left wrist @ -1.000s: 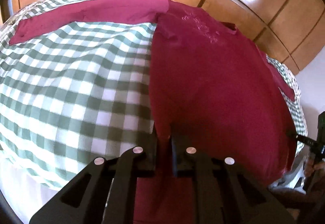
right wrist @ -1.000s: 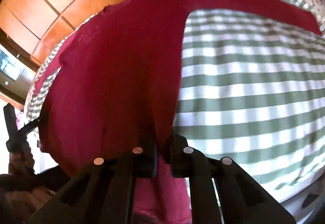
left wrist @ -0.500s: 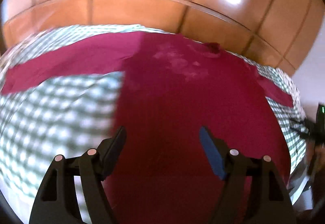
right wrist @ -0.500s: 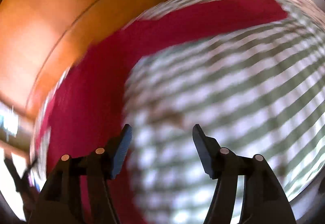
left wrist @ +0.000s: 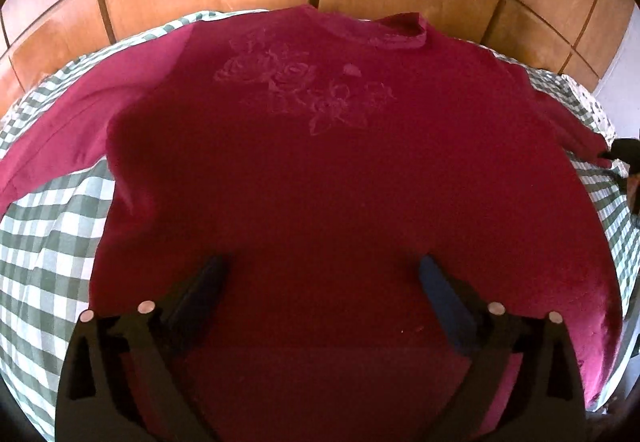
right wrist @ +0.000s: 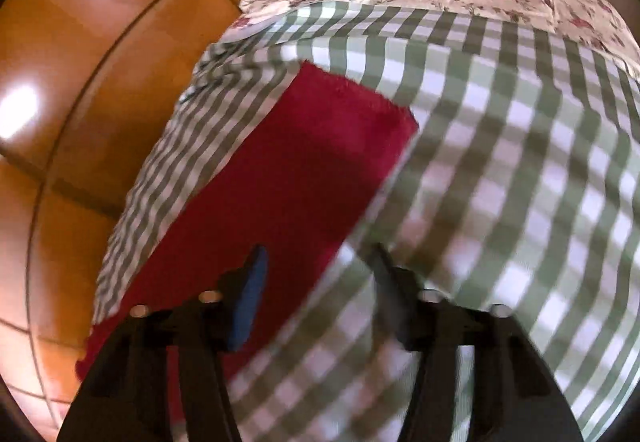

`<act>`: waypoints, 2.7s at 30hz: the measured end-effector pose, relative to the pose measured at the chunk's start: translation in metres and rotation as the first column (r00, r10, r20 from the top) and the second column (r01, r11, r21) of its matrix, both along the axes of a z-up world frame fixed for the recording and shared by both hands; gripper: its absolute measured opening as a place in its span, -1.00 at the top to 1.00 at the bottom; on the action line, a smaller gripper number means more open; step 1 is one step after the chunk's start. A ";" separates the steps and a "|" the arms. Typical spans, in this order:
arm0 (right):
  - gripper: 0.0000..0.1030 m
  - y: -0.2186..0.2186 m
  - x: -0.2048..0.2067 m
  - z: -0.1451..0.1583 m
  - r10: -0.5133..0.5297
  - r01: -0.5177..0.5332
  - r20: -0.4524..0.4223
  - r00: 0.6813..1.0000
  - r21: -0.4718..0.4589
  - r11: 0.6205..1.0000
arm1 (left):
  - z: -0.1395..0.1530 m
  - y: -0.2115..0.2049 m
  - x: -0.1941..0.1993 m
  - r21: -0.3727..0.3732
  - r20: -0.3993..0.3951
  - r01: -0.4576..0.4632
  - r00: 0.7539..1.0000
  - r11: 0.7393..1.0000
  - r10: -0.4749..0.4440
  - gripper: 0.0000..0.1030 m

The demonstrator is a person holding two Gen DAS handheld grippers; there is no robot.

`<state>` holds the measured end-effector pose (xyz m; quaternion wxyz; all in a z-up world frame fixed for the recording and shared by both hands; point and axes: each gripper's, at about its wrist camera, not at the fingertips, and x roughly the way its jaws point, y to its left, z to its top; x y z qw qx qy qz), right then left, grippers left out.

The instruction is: Fold small clothes

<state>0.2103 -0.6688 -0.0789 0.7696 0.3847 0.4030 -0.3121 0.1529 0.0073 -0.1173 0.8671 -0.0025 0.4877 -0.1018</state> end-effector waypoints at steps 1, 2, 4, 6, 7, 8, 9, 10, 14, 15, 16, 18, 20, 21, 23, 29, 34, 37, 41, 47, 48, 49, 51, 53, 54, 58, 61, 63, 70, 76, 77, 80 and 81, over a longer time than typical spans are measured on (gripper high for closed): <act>0.87 0.000 0.000 0.005 -0.003 0.003 0.017 1.000 -0.005 1.000 | -0.001 0.000 0.000 -0.004 0.003 0.001 1.000 1.000 -0.001 -0.95; 0.87 0.006 0.001 0.015 0.008 -0.007 0.050 0.999 -0.017 1.000 | -0.003 0.001 0.001 -0.008 0.007 0.001 1.000 1.000 -0.001 -0.95; 0.88 0.027 0.009 0.045 0.090 -0.082 0.123 0.988 -0.068 0.994 | -0.005 0.005 0.000 -0.022 0.019 0.001 1.000 1.000 0.000 -0.95; 0.88 0.055 0.018 0.076 0.206 -0.185 0.181 0.962 -0.124 0.975 | -0.005 0.005 -0.001 -0.024 0.025 0.001 1.000 1.000 0.000 -0.95; 0.88 0.071 0.021 0.090 0.266 -0.239 0.211 0.941 -0.145 0.960 | -0.005 0.005 -0.001 -0.027 0.028 0.002 1.000 1.000 -0.001 -0.95; 0.88 0.090 0.028 0.102 0.327 -0.294 0.237 0.915 -0.165 0.942 | -0.005 0.005 -0.002 -0.033 0.029 0.002 1.000 0.999 -0.001 -0.95; 0.88 0.113 0.035 0.115 0.396 -0.357 0.261 0.880 -0.187 0.915 | -0.005 0.006 -0.002 -0.039 0.030 0.002 1.000 0.999 -0.001 -0.95; 0.88 0.132 0.042 0.124 0.449 -0.407 0.279 0.849 -0.199 0.892 | -0.004 0.007 -0.002 -0.048 0.031 0.002 1.000 0.999 0.000 -0.95; 0.88 0.234 0.072 0.143 0.650 -0.614 0.327 0.686 -0.219 0.758 | 0.001 0.013 -0.002 -0.091 0.022 -0.002 1.000 0.996 0.004 -0.94; 0.88 0.257 0.077 0.143 0.686 -0.653 0.332 0.647 -0.222 0.724 | 0.003 0.015 -0.002 -0.104 0.020 -0.007 1.000 0.995 0.009 -0.93; 0.88 0.280 0.083 0.142 0.721 -0.689 0.328 0.610 -0.230 0.688 | 0.006 0.018 -0.002 -0.129 0.018 -0.019 1.000 0.991 0.022 -0.89; 0.88 0.329 0.097 0.135 0.783 -0.763 0.324 0.531 -0.218 0.608 | 0.011 0.025 -0.002 -0.173 0.011 -0.037 0.999 0.984 0.040 -0.77; 0.88 0.366 0.104 0.128 0.831 -0.826 0.326 0.451 -0.200 0.527 | 0.017 0.035 0.001 -0.206 0.010 -0.056 0.998 0.977 0.060 -0.66; 0.78 0.384 0.105 0.125 0.847 -0.851 0.337 0.412 -0.190 0.489 | 0.020 0.039 0.001 -0.216 0.014 -0.064 0.998 0.974 0.069 -0.66; -0.17 0.396 0.103 0.123 0.843 -0.859 0.357 0.402 -0.173 0.483 | 0.028 0.048 0.006 -0.242 0.025 -0.081 0.996 0.967 0.090 -0.61; -0.55 0.363 0.073 0.111 0.780 -0.797 0.363 0.509 -0.143 0.587 | 0.036 0.064 0.035 -0.335 0.007 -0.117 0.992 0.935 0.126 -0.41; -0.55 0.306 0.024 0.076 0.700 -0.714 0.278 0.658 -0.066 0.697 | 0.037 0.053 0.078 -0.372 -0.016 -0.118 0.993 0.921 0.121 -0.27; -0.55 0.272 -0.006 0.053 0.633 -0.650 0.237 0.736 -0.013 0.760 | 0.038 0.032 0.106 -0.361 -0.016 -0.089 0.996 0.928 0.089 -0.25; -0.55 0.241 -0.033 0.030 0.551 -0.574 0.226 0.803 0.048 0.817 | 0.031 0.003 0.145 -0.344 -0.039 -0.073 0.997 0.936 0.063 -0.25; -0.55 0.237 -0.029 0.011 0.526 -0.552 0.211 0.824 0.086 0.829 | 0.028 -0.031 0.176 -0.331 -0.070 -0.042 0.997 0.943 0.020 0.71; -0.55 0.238 -0.026 0.010 0.524 -0.551 0.213 0.825 0.088 0.830 | 0.036 -0.032 0.174 -0.335 -0.050 -0.028 0.999 0.942 0.012 0.74; -0.55 0.239 -0.024 0.010 0.524 -0.551 0.218 0.824 0.089 0.830 | 0.048 -0.030 0.169 -0.352 -0.008 -0.016 1.000 0.936 0.014 0.75; -0.55 0.243 -0.022 0.014 0.529 -0.559 0.238 0.815 0.079 0.826 | 0.068 -0.019 0.158 -0.401 0.042 -0.001 0.999 0.916 0.020 0.76; -0.55 0.245 -0.019 0.020 0.540 -0.570 0.251 0.804 0.063 0.819 | 0.085 0.002 0.142 -0.428 0.090 -0.010 0.994 0.904 0.054 0.76; -0.55 0.248 -0.017 0.023 0.548 -0.578 0.258 0.796 0.052 0.814 | 0.090 0.012 0.135 -0.429 0.107 -0.014 0.992 0.903 0.067 0.76; -0.55 0.260 -0.005 0.033 0.582 -0.608 0.269 0.768 0.019 0.794 | 0.087 0.043 0.114 -0.360 0.141 -0.048 0.984 0.932 0.105 0.75; -0.55 0.275 0.015 0.042 0.618 -0.636 0.265 0.740 -0.021 0.771 | 0.067 0.051 0.115 -0.303 0.101 -0.085 0.988 0.949 0.120 0.75; -0.49 0.291 0.034 0.049 0.661 -0.666 0.247 0.709 -0.077 0.742 | 0.056 0.053 0.114 -0.273 0.086 -0.108 0.987 0.956 0.136 0.75; -0.43 0.340 0.096 0.015 0.748 -0.734 0.013 0.664 -0.180 0.655 | 0.022 0.062 0.125 -0.183 0.034 -0.200 0.977 0.962 0.210 0.67; -0.62 0.376 0.092 -0.014 0.739 -0.742 -0.172 0.651 -0.351 0.572 | 0.023 0.069 0.117 -0.176 0.079 -0.210 0.971 0.962 0.226 0.24; -0.65 0.380 0.093 -0.014 0.735 -0.744 -0.194 0.649 -0.363 0.561 | 0.026 0.072 0.116 -0.181 0.085 -0.215 0.969 0.960 0.233 0.02; -0.73 0.383 0.094 -0.017 0.735 -0.749 -0.211 0.645 -0.366 0.552 | 0.034 0.093 0.100 -0.243 0.090 -0.265 0.952 0.933 0.293 -0.20; -0.75 0.383 0.094 -0.017 0.735 -0.748 -0.208 0.645 -0.366 0.553 | 0.034 0.101 0.097 -0.265 0.080 -0.277 0.948 0.924 0.307 -0.21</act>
